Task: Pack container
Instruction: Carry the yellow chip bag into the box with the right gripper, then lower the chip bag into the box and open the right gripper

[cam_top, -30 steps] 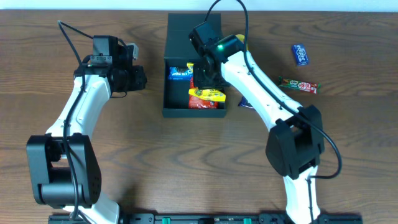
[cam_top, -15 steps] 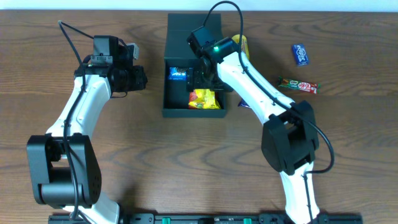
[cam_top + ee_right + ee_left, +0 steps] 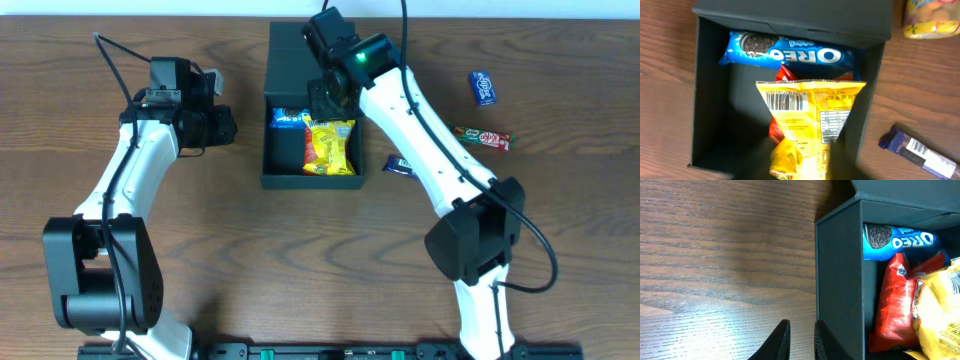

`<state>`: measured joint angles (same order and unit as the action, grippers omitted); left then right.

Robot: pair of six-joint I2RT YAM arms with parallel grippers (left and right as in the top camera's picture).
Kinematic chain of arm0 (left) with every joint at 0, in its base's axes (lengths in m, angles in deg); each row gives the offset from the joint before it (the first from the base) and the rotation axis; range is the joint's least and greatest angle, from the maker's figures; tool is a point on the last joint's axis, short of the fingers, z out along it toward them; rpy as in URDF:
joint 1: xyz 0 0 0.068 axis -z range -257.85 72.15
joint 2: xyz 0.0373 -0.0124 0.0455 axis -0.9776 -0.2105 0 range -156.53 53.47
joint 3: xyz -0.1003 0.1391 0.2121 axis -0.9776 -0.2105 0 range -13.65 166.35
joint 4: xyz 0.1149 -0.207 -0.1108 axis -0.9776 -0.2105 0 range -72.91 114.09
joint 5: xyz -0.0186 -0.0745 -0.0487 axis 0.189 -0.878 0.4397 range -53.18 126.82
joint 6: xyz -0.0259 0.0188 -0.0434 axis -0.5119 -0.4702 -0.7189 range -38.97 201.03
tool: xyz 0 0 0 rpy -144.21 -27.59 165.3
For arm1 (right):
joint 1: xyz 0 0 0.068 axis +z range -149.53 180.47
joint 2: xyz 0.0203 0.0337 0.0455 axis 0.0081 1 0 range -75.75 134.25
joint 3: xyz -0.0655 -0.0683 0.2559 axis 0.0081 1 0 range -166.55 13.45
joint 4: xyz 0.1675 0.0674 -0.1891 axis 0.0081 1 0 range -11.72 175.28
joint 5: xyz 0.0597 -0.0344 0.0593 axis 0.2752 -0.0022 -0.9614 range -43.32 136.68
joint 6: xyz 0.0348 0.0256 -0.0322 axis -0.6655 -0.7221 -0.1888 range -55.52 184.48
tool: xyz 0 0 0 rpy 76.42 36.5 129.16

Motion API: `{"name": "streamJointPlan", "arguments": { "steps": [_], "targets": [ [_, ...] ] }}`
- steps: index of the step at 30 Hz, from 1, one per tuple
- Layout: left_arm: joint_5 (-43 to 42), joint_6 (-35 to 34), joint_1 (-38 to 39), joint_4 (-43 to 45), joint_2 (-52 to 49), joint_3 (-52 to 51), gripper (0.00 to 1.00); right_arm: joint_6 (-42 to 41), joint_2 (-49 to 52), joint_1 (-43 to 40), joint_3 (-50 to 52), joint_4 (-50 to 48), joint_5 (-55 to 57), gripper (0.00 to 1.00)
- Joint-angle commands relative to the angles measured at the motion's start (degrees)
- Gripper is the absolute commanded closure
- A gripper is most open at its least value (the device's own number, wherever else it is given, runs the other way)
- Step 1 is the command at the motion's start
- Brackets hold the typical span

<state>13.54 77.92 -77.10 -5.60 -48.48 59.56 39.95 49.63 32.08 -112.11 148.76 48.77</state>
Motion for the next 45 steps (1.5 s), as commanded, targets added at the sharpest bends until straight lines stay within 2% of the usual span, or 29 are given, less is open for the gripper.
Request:
{"name": "streamJointPlan", "arguments": {
  "steps": [1,13,24,30,38,45],
  "targets": [
    [0.79,0.57,-0.09,0.02,1.25,1.22,0.82,2.34,-1.25,0.2,2.03,-0.48,1.07,0.99],
    [0.79,0.55,-0.09,0.02,1.25,1.22,0.82,2.36,-0.92,0.68,18.05,-9.2,0.37,0.99],
    [0.79,0.52,-0.09,0.02,1.25,1.2,0.82,2.54,-0.81,0.72,27.04,-16.13,-0.15,0.99],
    [0.79,0.52,-0.09,0.0,1.25,1.2,0.82,5.38,-1.03,0.57,24.15,-14.27,0.35,0.99],
    [0.83,0.55,-0.09,0.0,1.25,1.2,0.82,5.33,-2.29,0.72,10.12,-7.93,3.48,0.99],
    [0.83,0.57,-0.11,0.42,1.25,1.2,0.83,7.45,-2.1,2.19,10.08,-12.24,-5.2,0.99]
  ]
}}
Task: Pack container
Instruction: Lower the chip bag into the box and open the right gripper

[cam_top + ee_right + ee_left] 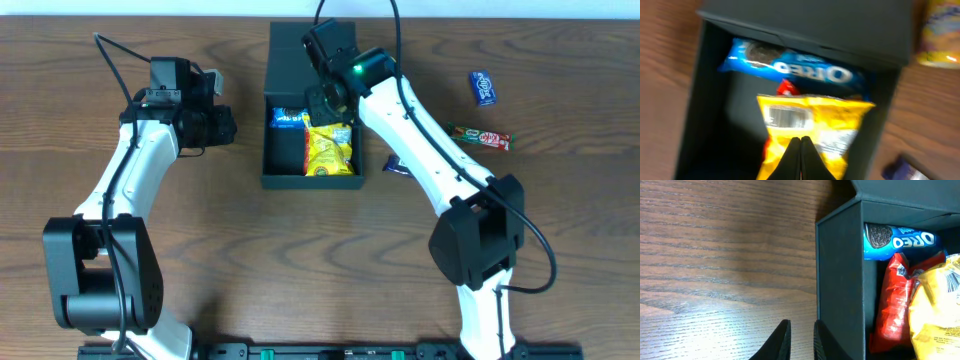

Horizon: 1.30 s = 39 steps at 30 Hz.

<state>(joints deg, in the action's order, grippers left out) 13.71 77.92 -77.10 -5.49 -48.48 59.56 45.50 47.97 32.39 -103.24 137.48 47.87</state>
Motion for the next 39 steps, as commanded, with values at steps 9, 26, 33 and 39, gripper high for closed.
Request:
{"name": "streamJointPlan", "arguments": {
  "steps": [9,26,33,39],
  "targets": [
    [0.63,0.57,-0.09,0.31,1.25,1.2,0.83,1.9,2.03,4.68,8.55,-9.14,-7.45,0.99],
    [0.61,0.57,-0.09,0.26,1.25,1.2,0.83,-7.06,11.3,5.29,8.74,-6.67,5.95,0.99],
    [0.61,0.55,-0.09,0.26,1.25,1.2,0.83,-7.78,11.3,5.29,8.74,-6.08,5.77,0.99],
    [-0.76,0.52,-0.09,0.22,1.25,1.2,0.83,-7.1,11.28,4.87,8.68,-6.73,2.64,0.99]
  ]
}}
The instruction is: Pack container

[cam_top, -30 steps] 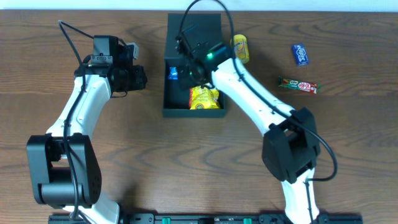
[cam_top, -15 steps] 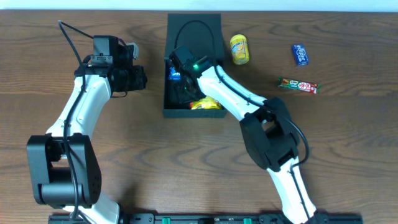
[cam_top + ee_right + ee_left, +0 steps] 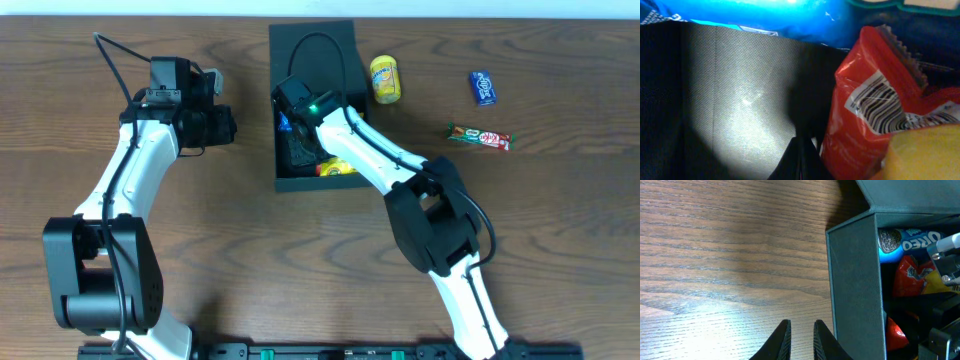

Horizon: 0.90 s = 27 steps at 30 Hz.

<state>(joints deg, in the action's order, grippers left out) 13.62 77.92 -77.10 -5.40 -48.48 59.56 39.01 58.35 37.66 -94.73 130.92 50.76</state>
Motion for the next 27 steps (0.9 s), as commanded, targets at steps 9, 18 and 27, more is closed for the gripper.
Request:
{"name": "streamJointPlan", "arguments": {
  "steps": [9,18,27],
  "targets": [
    [-4.98,0.55,-0.02,0.0,1.25,1.2,0.92,4.61,-0.48,-1.62,-9.94,5.18,-2.19,0.99],
    [-4.24,0.52,4.13,0.59,1.27,1.66,0.73,5.49,-7.17,-6.93,-17.29,8.48,-2.19,0.99],
    [12.72,0.09,13.99,2.36,1.2,1.64,0.59,5.86,-9.31,-13.07,-17.29,10.54,-3.5,0.99]
  ]
}}
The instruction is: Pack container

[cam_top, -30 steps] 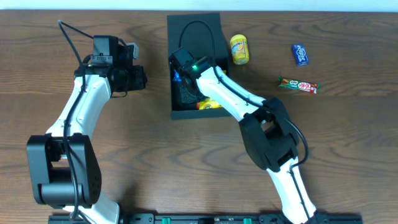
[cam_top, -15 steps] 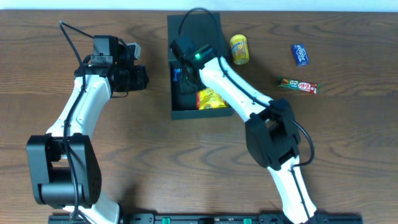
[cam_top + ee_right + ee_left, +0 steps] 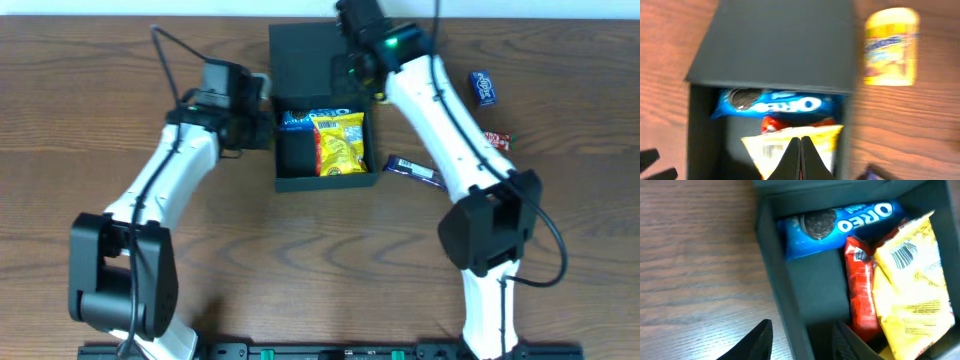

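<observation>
The black box (image 3: pixel 325 183) stands mid-table with its lid folded back. Inside lie a blue Oreo pack (image 3: pixel 840 222) along the far wall, a red bag (image 3: pixel 860 295) and a yellow bag (image 3: pixel 912 290) on the right half. The box's left half shows a bare floor. My left gripper (image 3: pixel 802 342) is open, with one finger outside the box's left wall (image 3: pixel 775 280) and one inside. My right gripper (image 3: pixel 801 157) is shut on nothing, high over the box's far end, and its fingertips overlap the yellow bag (image 3: pixel 770 150).
A yellow can (image 3: pixel 889 47) lies right of the lid; the right arm covers it in the overhead view. A dark blue bar (image 3: pixel 413 171) lies just right of the box. A red bar (image 3: pixel 497 139) and a small blue candy (image 3: pixel 485 88) lie farther right.
My right gripper, which was deep inside the box beside the red bag, is now high over the lid, still shut. My left gripper has moved to the box's left wall and opened astride it.
First my right gripper hung over the yellow bag in the box, and my left stayed shut beside the box's left wall. Then the right was shut above the bag, then down inside the box, which had shifted right. Now the right is raised and the left straddles the wall.
</observation>
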`<state>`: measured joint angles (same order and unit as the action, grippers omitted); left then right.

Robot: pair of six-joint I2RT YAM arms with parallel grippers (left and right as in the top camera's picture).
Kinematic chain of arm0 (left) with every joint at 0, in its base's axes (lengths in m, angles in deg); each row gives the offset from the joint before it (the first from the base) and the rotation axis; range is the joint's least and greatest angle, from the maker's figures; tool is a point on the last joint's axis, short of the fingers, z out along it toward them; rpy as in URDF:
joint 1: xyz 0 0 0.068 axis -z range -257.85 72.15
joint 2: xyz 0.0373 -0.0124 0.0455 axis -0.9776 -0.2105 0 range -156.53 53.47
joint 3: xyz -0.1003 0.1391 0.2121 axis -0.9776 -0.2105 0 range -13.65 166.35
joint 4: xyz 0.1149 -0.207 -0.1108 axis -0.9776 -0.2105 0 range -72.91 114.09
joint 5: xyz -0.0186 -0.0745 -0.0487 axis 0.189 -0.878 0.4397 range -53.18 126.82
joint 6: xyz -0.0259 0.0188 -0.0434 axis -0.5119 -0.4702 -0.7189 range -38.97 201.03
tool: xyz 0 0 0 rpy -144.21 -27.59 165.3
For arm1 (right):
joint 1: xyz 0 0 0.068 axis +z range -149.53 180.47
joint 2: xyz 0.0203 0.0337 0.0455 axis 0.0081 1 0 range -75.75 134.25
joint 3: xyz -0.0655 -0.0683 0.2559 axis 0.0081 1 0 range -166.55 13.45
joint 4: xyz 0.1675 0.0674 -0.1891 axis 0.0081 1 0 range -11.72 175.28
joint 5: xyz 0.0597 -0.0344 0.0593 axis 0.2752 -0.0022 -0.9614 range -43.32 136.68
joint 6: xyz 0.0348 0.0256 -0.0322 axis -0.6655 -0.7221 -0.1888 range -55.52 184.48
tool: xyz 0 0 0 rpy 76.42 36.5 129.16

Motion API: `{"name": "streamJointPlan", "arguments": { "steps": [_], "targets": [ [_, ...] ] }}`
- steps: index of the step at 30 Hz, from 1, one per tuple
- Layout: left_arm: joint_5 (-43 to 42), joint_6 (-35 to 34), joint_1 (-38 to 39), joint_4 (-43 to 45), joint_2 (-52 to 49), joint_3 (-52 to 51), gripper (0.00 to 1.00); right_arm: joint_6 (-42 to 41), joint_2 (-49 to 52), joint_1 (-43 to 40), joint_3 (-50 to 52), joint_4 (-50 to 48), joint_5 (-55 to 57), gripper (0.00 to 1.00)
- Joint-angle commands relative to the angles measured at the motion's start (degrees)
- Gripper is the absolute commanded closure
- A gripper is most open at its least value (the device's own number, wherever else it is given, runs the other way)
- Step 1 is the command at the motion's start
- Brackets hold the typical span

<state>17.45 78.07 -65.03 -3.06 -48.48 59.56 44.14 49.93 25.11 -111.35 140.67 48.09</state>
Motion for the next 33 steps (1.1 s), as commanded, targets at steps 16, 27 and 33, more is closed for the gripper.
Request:
{"name": "streamJointPlan", "arguments": {
  "steps": [16,27,33],
  "targets": [
    [15.5,-1.92,4.83,0.13,-3.06,1.64,0.74,2.91,-0.9,-1.09,-0.68,0.74,-0.79,0.99],
    [15.32,-1.92,4.85,-0.02,-3.69,1.62,0.86,3.76,-0.9,-1.11,-0.68,0.68,-0.79,0.99],
    [15.3,-1.92,4.85,-0.85,-3.69,1.46,0.85,3.74,-0.9,-1.09,-0.68,0.9,-0.81,0.99]
  ]
}}
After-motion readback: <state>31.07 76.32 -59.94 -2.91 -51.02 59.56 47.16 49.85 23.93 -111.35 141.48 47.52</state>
